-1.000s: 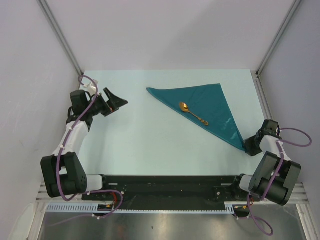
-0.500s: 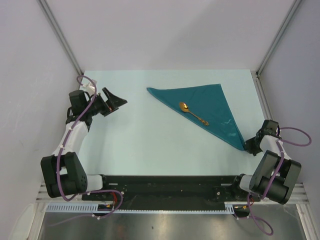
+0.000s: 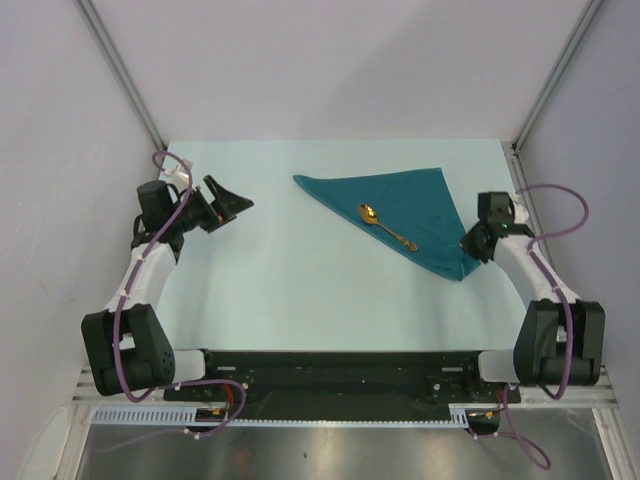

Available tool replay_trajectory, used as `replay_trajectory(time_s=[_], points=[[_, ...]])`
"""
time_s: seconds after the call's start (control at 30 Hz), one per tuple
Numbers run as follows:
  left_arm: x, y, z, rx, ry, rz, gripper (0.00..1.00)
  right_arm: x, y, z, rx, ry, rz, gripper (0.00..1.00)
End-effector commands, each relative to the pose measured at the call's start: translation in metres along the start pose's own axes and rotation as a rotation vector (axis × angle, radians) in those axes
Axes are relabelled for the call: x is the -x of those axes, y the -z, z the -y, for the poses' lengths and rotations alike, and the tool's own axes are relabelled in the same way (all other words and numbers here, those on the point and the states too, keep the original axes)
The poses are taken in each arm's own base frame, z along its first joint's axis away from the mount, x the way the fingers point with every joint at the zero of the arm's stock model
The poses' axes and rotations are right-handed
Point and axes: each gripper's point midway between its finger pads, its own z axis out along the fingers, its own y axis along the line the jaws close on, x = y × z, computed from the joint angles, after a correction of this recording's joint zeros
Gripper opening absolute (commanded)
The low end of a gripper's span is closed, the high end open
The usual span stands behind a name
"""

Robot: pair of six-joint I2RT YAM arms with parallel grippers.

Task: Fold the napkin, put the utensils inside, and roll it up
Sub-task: Fold the napkin

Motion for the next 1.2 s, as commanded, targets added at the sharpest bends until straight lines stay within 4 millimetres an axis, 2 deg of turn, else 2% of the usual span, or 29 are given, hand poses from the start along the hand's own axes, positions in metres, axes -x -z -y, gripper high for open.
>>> replay_trajectory(time_s=[0.0, 0.03, 0.07, 0.1, 0.13, 0.17, 0.2, 0.23, 0.27, 0.3, 0.33, 0.37, 0.4, 0.5, 0.6, 0.83, 0.97, 1.17], points=[[0.005, 0.004, 0.004, -0.025, -0.009, 0.016, 1.00, 0.019, -0.009, -0.079, 0.065, 0.088, 0.100, 0.00], [0.005, 0.004, 0.004, -0.025, -0.010, 0.018, 1.00, 0.035, -0.004, -0.108, 0.117, 0.086, 0.138, 0.00], [0.007, 0.005, 0.003, -0.022, -0.015, 0.024, 1.00, 0.025, -0.021, -0.121, 0.108, 0.116, 0.109, 0.00], [0.007, 0.005, 0.004, -0.020, -0.018, 0.026, 1.00, 0.024, -0.025, -0.135, 0.128, 0.131, 0.108, 0.00], [0.008, 0.006, 0.003, -0.019, -0.022, 0.029, 1.00, 0.021, -0.025, -0.159, 0.174, 0.148, 0.114, 0.00], [0.008, 0.006, 0.004, -0.018, -0.029, 0.033, 1.00, 0.020, -0.037, -0.178, 0.186, 0.159, 0.104, 0.00], [0.009, 0.007, 0.003, -0.011, -0.032, 0.038, 1.00, 0.020, -0.038, -0.194, 0.213, 0.162, 0.107, 0.00], [0.010, 0.007, 0.003, -0.008, -0.035, 0.040, 1.00, 0.011, -0.041, -0.210, 0.241, 0.178, 0.092, 0.00], [0.010, 0.008, 0.004, -0.008, -0.043, 0.043, 1.00, 0.017, -0.036, -0.231, 0.283, 0.172, 0.109, 0.00], [0.012, 0.009, 0.003, -0.002, -0.047, 0.051, 1.00, 0.007, -0.048, -0.239, 0.282, 0.186, 0.088, 0.00], [0.011, 0.009, 0.003, 0.000, -0.048, 0.050, 1.00, -0.001, -0.047, -0.253, 0.316, 0.193, 0.085, 0.00], [0.012, 0.009, 0.003, 0.002, -0.052, 0.053, 1.00, 0.002, -0.042, -0.268, 0.347, 0.189, 0.097, 0.00], [0.013, 0.010, 0.003, 0.005, -0.052, 0.054, 1.00, -0.005, -0.050, -0.273, 0.351, 0.195, 0.085, 0.00], [0.013, 0.010, 0.003, 0.006, -0.052, 0.055, 1.00, -0.012, -0.048, -0.296, 0.406, 0.185, 0.075, 0.00], [0.012, 0.009, 0.002, 0.007, -0.050, 0.053, 1.00, -0.020, -0.047, -0.309, 0.437, 0.192, 0.073, 0.00], [0.012, 0.009, 0.001, 0.010, -0.051, 0.055, 1.00, -0.029, -0.053, -0.325, 0.490, 0.192, 0.059, 0.00], [0.012, 0.010, 0.001, 0.011, -0.053, 0.056, 1.00, -0.037, -0.056, -0.328, 0.496, 0.205, 0.046, 0.00], [0.012, 0.009, 0.000, 0.015, -0.051, 0.058, 1.00, -0.053, -0.050, -0.338, 0.535, 0.229, 0.032, 0.00]])
